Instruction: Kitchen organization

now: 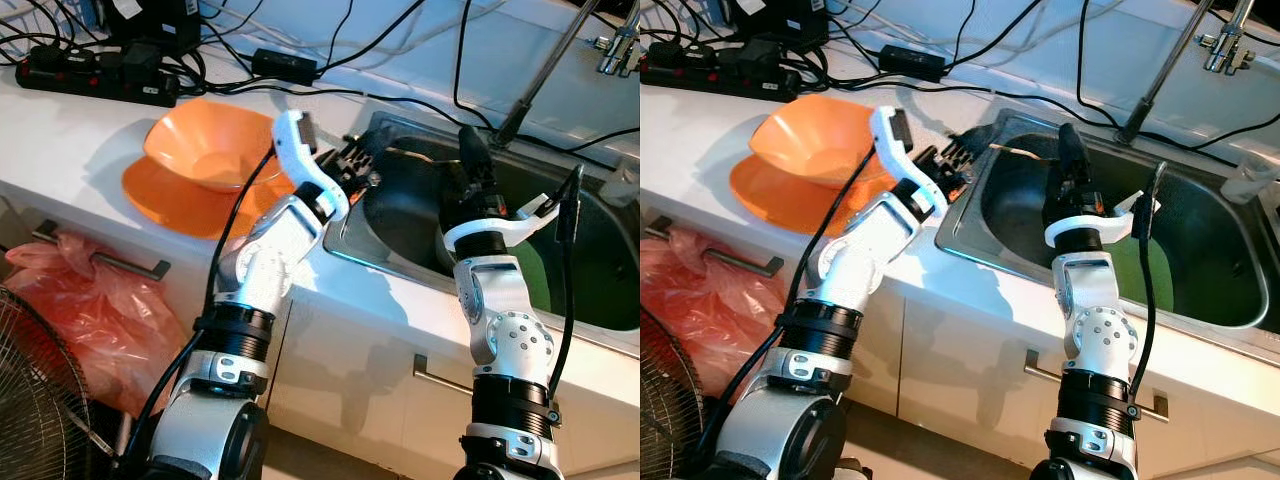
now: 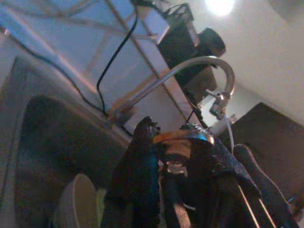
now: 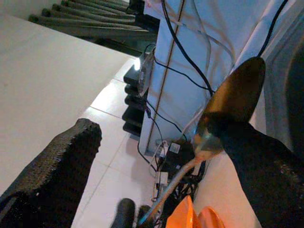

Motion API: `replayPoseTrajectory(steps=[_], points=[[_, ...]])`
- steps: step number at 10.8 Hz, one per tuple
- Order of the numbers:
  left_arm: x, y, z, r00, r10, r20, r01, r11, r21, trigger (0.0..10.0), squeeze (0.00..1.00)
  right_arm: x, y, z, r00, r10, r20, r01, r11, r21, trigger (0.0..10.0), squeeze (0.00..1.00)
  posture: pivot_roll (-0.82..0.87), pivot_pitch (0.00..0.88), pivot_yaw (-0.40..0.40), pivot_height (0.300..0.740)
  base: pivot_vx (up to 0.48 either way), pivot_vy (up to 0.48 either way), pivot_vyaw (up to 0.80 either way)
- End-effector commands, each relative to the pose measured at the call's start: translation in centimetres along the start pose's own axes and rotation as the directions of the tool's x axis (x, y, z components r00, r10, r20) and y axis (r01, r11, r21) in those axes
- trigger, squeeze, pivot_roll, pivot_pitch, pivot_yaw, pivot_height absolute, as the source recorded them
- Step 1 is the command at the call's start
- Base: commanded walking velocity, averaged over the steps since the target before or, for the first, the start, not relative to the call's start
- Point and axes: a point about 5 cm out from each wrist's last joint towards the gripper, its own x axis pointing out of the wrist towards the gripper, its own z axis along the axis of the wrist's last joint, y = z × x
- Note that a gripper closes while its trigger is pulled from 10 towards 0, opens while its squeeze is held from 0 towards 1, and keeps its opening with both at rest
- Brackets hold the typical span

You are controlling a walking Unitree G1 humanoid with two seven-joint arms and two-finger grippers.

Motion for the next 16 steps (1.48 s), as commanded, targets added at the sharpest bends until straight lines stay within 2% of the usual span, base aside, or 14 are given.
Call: replayPoseTrajectory(steps=[1, 3, 5, 8, 9, 12, 13, 14, 15, 16], points=[[1.6, -2.8, -3.5, 0.996, -0.07, -0.058, 0.06, 0.985, -0.162, 0.0, 0.0, 0.5, 0.3, -1.7, 1.0, 0.02, 0.021, -0.022, 0.995, 0.1, 10.0, 0.0, 0.26, 0.063, -0.172, 0.74, 0.0, 0.0, 0.0], [1.6, -2.6, -4.4, 0.995, -0.055, -0.084, 0.035, 0.973, -0.226, 0.0, 0.0, 0.7, -0.6, -1.7, 1.0, -0.008, 0.016, 0.007, 0.996, 0.084, 10.0, 0.0, 0.26, 0.065, -0.171, 0.74, 0.0, 0.0, 0.0], [2.1, -3.0, -3.5, 0.995, -0.069, -0.073, 0.048, 0.964, -0.26, 0.0, 0.0, -0.3, -2.1, -1.5, 0.998, -0.055, 0.016, 0.054, 0.996, 0.07, 10.0, 0.0, 0.26, 0.066, -0.168, 0.74, 0.0, 0.0, 0.0], [2.4, -3.6, -4.5, 0.99, -0.085, -0.111, 0.042, 0.938, -0.345, 0.0, 0.0, 0.2, -2.3, -1.9, 0.999, -0.049, 0.012, 0.048, 0.995, 0.085, 10.0, 0.0, 0.26, 0.067, -0.163, 0.74, 0.0, 0.0, 0.0], [2.4, -3.7, -4.6, 0.99, -0.087, -0.112, 0.043, 0.938, -0.344, 0.0, 0.0, 0.4, -2.2, -2.0, 0.999, -0.037, 0.005, 0.037, 0.995, 0.093, 10.0, 0.0, 0.26, 0.067, -0.169, 0.74, 0.0, 0.0, 0.0], [3.0, -3.0, -3.3, 0.993, -0.075, -0.088, 0.046, 0.957, -0.285, 0.0, 0.0, -0.4, -2.7, -2.8, 0.998, -0.061, -0.028, 0.063, 0.995, 0.078, 10.0, 0.0, 0.26, 0.061, -0.165, 0.74, 0.0, 0.0, 0.0], [3.2, -3.3, -3.1, 0.993, -0.084, -0.085, 0.059, 0.964, -0.26, 0.0, 0.0, -0.6, -2.6, -2.9, 0.998, -0.062, -0.032, 0.064, 0.996, 0.056, 10.0, 0.0, 0.26, 0.061, -0.165, 0.74, 0.0, 0.0, 0.0], [3.3, -3.3, -2.6, 0.996, -0.065, -0.067, 0.056, 0.989, -0.135, 0.0, 0.0, -0.6, -2.6, -2.6, 0.993, -0.118, -0.026, 0.112, 0.979, -0.168, 10.0, 0.0, 0.26, 0.061, -0.165, 0.74, 0.0, 0.0, 0.0], [3.2, -3.1, -2.4, 0.997, -0.057, -0.061, 0.054, 0.997, -0.056, 0.0, 0.0, -0.7, -2.4, -2.4, 0.991, -0.134, -0.008, 0.126, 0.947, -0.294, 10.0, 0.0, 0.26, 0.061, -0.165, 0.74, 0.0, 0.0, 0.0], [2.8, -1.6, -2.5, 0.998, 0.005, -0.061, -0.004, 1.0, 0.02, 1.9, 0.0, -1.0, -2.3, -1.4, 0.987, -0.152, 0.047, 0.159, 0.912, -0.379, 10.0, 0.0, 0.25, 0.048, -0.159, 0.74, 0.0, 0.0, 0.0]])
